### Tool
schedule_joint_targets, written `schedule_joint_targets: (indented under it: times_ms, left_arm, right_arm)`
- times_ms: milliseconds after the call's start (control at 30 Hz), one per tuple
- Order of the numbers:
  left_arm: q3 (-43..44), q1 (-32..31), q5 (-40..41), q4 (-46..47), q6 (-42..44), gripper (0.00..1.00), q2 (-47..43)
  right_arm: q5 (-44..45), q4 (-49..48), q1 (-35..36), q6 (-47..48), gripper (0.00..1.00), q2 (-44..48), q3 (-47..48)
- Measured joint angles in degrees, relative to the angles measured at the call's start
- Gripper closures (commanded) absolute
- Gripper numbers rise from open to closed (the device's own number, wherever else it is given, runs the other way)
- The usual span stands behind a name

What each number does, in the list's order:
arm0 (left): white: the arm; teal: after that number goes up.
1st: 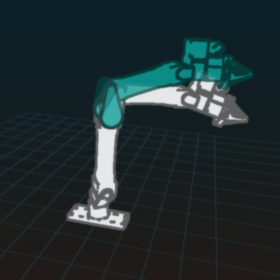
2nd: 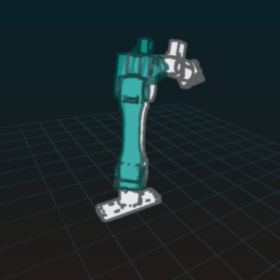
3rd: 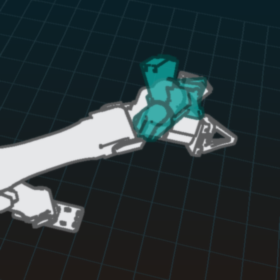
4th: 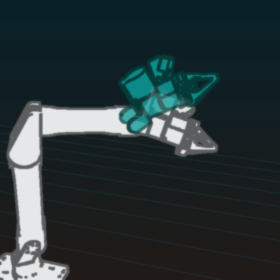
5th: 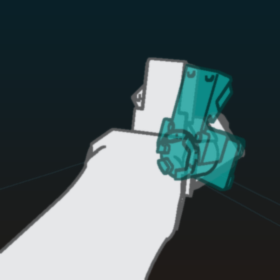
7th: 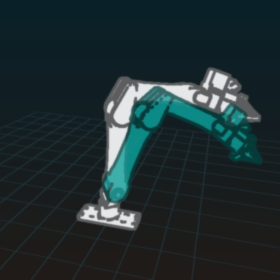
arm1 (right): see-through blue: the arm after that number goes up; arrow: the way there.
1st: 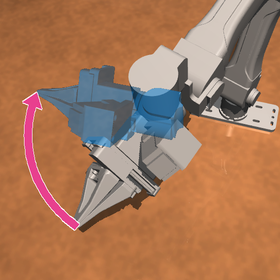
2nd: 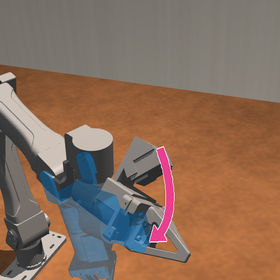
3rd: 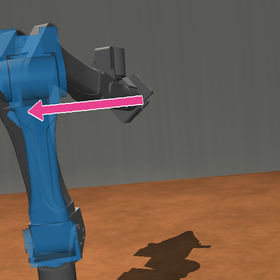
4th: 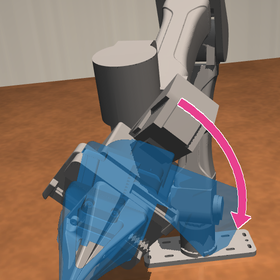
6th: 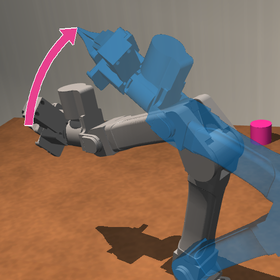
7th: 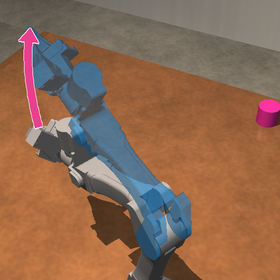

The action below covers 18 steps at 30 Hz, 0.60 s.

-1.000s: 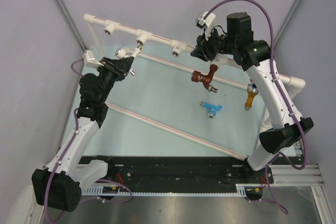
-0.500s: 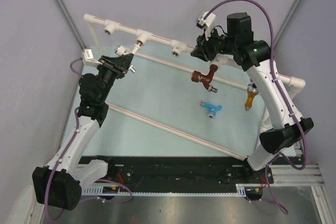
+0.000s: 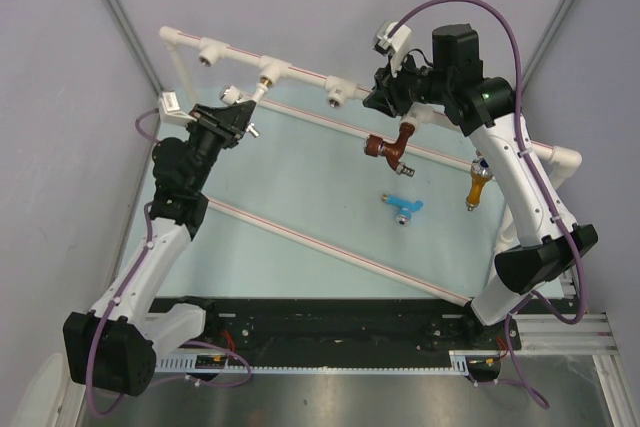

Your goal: Install the water faucets

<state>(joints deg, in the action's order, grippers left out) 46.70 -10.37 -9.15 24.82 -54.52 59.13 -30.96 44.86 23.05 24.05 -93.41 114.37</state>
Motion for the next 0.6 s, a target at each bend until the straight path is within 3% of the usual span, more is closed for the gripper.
schedule_joint_targets:
  times_ms: [600]
  left_arm:
    - [1.01,0.04,0.20,-0.17,0.00,1.00,0.90]
  right_arm:
    - [0.07,-0.15,0.07,0.04,1.00,0.00,-0.04]
